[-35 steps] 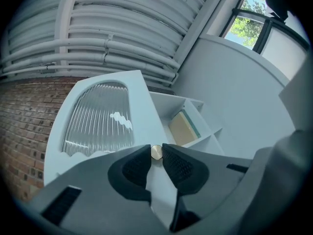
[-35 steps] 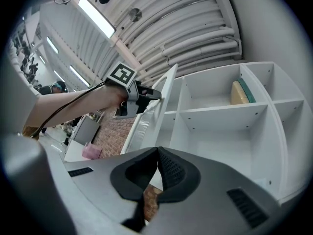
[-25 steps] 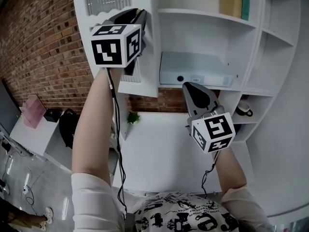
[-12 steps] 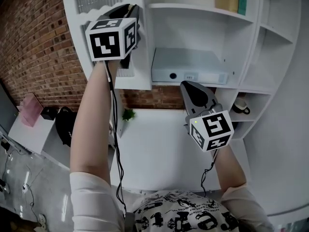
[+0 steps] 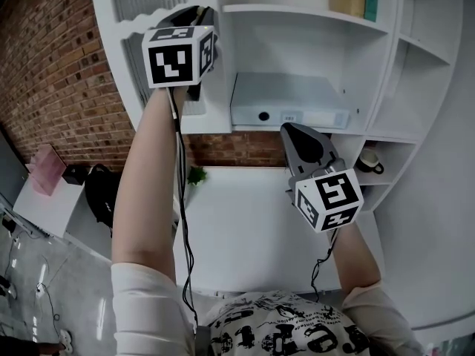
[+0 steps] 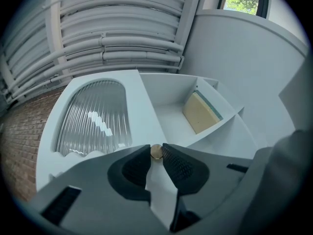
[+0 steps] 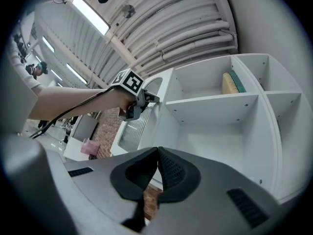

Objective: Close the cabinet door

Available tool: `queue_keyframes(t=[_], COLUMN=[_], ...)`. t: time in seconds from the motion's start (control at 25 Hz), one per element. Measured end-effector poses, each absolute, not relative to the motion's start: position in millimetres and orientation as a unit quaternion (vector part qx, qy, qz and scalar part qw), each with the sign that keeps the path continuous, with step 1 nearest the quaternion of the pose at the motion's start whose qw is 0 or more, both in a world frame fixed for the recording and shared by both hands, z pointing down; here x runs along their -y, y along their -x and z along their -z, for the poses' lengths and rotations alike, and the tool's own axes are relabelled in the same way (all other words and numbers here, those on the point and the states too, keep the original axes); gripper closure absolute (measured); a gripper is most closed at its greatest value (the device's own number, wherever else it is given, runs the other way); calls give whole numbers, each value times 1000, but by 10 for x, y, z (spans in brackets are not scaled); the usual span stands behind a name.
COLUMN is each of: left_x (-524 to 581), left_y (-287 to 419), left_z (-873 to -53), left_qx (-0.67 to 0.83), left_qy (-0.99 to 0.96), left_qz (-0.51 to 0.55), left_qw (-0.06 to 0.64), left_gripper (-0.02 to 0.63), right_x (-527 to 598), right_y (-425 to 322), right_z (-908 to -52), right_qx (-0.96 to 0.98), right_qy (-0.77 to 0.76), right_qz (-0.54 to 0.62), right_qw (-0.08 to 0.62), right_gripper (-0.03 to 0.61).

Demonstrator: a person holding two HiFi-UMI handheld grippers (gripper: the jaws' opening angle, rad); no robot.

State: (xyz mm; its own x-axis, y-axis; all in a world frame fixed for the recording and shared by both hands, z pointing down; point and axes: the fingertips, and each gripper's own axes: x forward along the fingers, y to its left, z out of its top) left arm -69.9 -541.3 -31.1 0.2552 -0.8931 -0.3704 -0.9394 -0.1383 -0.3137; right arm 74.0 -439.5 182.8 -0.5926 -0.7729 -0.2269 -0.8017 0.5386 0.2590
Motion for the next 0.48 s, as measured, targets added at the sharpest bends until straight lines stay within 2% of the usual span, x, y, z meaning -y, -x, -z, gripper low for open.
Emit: queue_keyframes(t=[0.16,0.48], left_x=[5438,5418], left_y=[699,731], left_z=[327,295], left_qx=[-599,-586], left_qy=[763,765], left_qz=[-54,-53], left_qw=[237,262], left_gripper=[522,515], right_x=[4375,4311], right_y=[-718,-596], right_z=[-1818,-1841], right_qx=[-872,-862], right_qy=[458,477], right_qz=[-169,-165], right_qw=[46,44], right_gripper=[563,563])
